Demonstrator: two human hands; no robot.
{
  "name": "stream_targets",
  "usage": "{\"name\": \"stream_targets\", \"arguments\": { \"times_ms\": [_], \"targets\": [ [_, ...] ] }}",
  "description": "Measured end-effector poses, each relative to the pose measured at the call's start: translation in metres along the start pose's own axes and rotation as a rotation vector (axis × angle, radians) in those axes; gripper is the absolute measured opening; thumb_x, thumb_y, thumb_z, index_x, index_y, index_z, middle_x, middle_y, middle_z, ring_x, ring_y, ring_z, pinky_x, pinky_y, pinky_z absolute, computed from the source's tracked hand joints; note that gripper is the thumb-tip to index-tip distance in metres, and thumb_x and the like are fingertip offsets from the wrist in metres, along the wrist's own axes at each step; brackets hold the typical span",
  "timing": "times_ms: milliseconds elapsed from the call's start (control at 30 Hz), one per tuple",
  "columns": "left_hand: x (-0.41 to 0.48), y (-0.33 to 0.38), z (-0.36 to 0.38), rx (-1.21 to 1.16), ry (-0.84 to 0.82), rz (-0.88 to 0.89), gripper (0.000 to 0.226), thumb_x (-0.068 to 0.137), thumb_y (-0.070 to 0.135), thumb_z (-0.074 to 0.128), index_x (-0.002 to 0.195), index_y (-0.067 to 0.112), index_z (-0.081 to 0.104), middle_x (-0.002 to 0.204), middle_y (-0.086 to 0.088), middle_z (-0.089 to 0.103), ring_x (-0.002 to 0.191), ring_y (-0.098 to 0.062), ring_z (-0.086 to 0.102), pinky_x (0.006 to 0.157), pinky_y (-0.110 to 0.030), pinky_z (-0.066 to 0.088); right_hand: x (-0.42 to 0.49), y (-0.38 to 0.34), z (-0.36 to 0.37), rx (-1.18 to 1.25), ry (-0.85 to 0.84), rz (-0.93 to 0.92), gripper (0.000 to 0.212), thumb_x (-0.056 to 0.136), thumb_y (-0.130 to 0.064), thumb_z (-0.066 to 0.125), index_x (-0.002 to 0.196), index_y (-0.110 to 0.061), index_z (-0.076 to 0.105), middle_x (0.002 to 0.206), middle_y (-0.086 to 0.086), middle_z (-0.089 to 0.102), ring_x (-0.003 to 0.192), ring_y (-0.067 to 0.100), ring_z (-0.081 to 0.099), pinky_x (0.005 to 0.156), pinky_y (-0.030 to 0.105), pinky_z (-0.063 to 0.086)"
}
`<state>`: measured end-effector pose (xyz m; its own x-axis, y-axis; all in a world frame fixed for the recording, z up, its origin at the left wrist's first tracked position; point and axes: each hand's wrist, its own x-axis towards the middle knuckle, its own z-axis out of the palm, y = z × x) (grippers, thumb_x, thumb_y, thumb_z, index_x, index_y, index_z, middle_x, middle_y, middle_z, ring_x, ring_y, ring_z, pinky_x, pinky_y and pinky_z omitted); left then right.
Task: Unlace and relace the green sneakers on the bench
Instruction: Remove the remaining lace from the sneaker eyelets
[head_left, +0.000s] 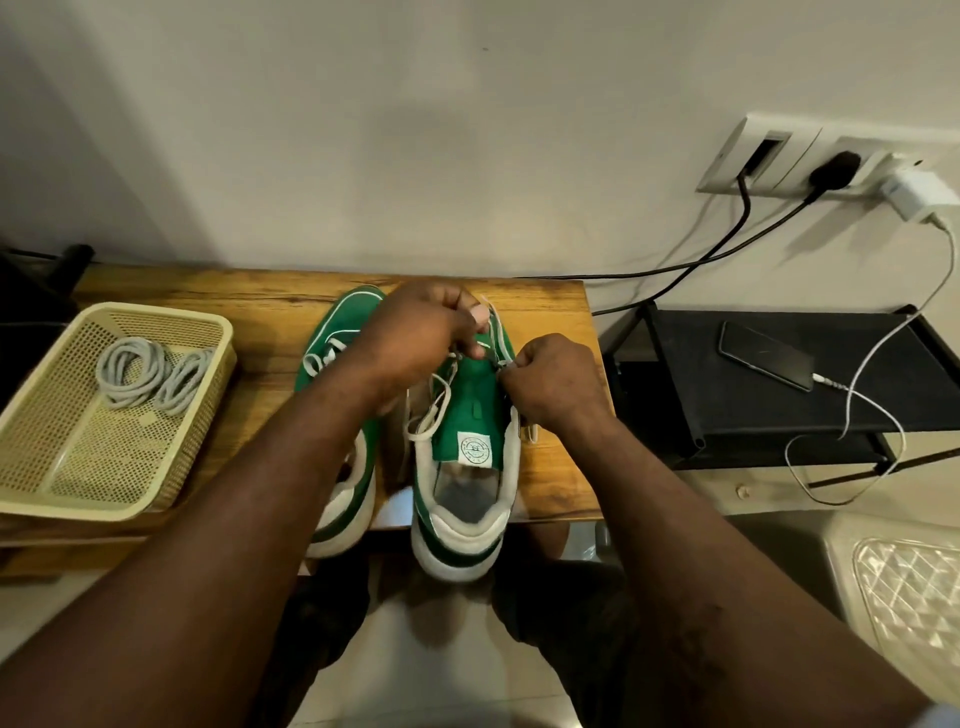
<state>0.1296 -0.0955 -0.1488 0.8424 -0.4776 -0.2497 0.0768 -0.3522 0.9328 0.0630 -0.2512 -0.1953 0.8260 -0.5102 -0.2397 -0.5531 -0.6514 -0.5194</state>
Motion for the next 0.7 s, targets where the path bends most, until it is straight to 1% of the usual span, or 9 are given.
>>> {"name": "stream_targets", "arguments": {
  "times_ms": [67, 200, 300, 400, 467, 500, 533, 600, 700],
  "targets": [
    [-0.002, 0.003, -0.01, 0.094, -0.076, 0.009, 0.02, 0.09, 0.018, 0.07, 0.083, -0.001, 0.069, 0.078, -0.014, 0.07, 0.071, -0.025, 0.066, 0.077, -0.043, 0.053, 0.001, 0.0, 0.0, 0.011, 0.005, 0.003, 0.014, 0.086, -0.027, 0.069, 0.077, -0.016, 0.071, 0.077, 0.007, 0.073, 0.076, 0.025, 0.07, 0.056, 0.026, 0.048],
    [-0.005, -0.004, -0.005, 0.938, -0.168, -0.038, 0.032, 0.093, 0.051, 0.071, 0.091, 0.02, 0.08, 0.093, -0.005, 0.075, 0.086, -0.024, 0.068, 0.082, -0.038, 0.057, 0.0, -0.005, 0.005, 0.027, -0.003, -0.029, 0.017, 0.086, -0.026, 0.071, 0.073, -0.016, 0.07, 0.074, 0.005, 0.072, 0.073, 0.025, 0.07, 0.063, 0.033, 0.058],
    [-0.003, -0.004, 0.004, 0.799, -0.027, 0.041, 0.018, 0.098, 0.037, 0.069, 0.09, 0.026, 0.081, 0.1, -0.001, 0.077, 0.092, -0.02, 0.068, 0.085, -0.034, 0.054, -0.001, -0.004, 0.005, 0.004, 0.005, -0.041, 0.017, 0.087, -0.026, 0.071, 0.073, -0.016, 0.069, 0.074, 0.004, 0.071, 0.072, 0.024, 0.07, 0.062, 0.031, 0.057],
    [-0.007, 0.004, 0.002, 0.29, -0.031, 0.157, 0.023, 0.099, 0.023, 0.07, 0.077, 0.02, 0.078, 0.08, 0.01, 0.074, 0.074, -0.004, 0.064, 0.074, -0.028, 0.05, 0.0, -0.003, 0.004, 0.019, 0.001, -0.027, 0.015, 0.086, -0.025, 0.069, 0.075, -0.017, 0.068, 0.074, 0.004, 0.072, 0.068, 0.025, 0.072, 0.065, 0.038, 0.063],
    [-0.013, 0.014, -0.004, -0.081, -0.06, 0.191, 0.024, 0.099, 0.011, 0.066, 0.078, 0.007, 0.074, 0.07, 0.005, 0.07, 0.06, -0.008, 0.055, 0.062, -0.024, 0.048, 0.0, -0.003, 0.003, 0.026, -0.001, -0.024, 0.013, 0.085, -0.025, 0.067, 0.075, -0.016, 0.066, 0.076, 0.005, 0.073, 0.067, 0.028, 0.073, 0.066, 0.043, 0.065],
    [-0.014, 0.016, -0.008, -0.142, -0.075, 0.169, 0.024, 0.099, 0.007, 0.064, 0.076, 0.004, 0.072, 0.067, 0.002, 0.068, 0.057, -0.011, 0.051, 0.057, -0.024, 0.047, 0.0, -0.004, 0.003, 0.029, -0.001, -0.023, 0.012, 0.084, -0.025, 0.066, 0.076, -0.016, 0.066, 0.077, 0.007, 0.073, 0.068, 0.029, 0.073, 0.067, 0.045, 0.065],
    [-0.013, 0.017, -0.011, -0.072, -0.088, 0.131, 0.025, 0.098, 0.008, 0.063, 0.075, 0.003, 0.072, 0.063, 0.0, 0.065, 0.056, -0.014, 0.049, 0.054, -0.025, 0.046, 0.0, -0.004, 0.003, 0.028, -0.001, -0.024, 0.011, 0.083, -0.025, 0.066, 0.076, -0.016, 0.065, 0.078, 0.007, 0.073, 0.069, 0.03, 0.073, 0.067, 0.045, 0.065],
    [-0.01, 0.013, -0.015, 0.337, -0.151, 0.014, 0.027, 0.097, 0.023, 0.066, 0.08, 0.005, 0.077, 0.064, -0.001, 0.064, 0.058, -0.018, 0.052, 0.058, -0.029, 0.045, -0.001, -0.005, 0.002, 0.022, 0.003, -0.024, 0.011, 0.084, -0.025, 0.066, 0.077, -0.016, 0.065, 0.08, 0.008, 0.073, 0.07, 0.03, 0.073, 0.067, 0.045, 0.065],
    [-0.009, 0.001, -0.008, 0.792, -0.197, -0.093, 0.024, 0.098, 0.04, 0.07, 0.085, 0.024, 0.082, 0.091, -0.002, 0.077, 0.08, -0.017, 0.067, 0.075, -0.033, 0.053, -0.001, -0.004, 0.002, 0.004, 0.005, -0.032, 0.014, 0.086, -0.027, 0.067, 0.079, -0.016, 0.065, 0.081, 0.008, 0.072, 0.071, 0.029, 0.072, 0.068, 0.044, 0.065]
  ]
}}
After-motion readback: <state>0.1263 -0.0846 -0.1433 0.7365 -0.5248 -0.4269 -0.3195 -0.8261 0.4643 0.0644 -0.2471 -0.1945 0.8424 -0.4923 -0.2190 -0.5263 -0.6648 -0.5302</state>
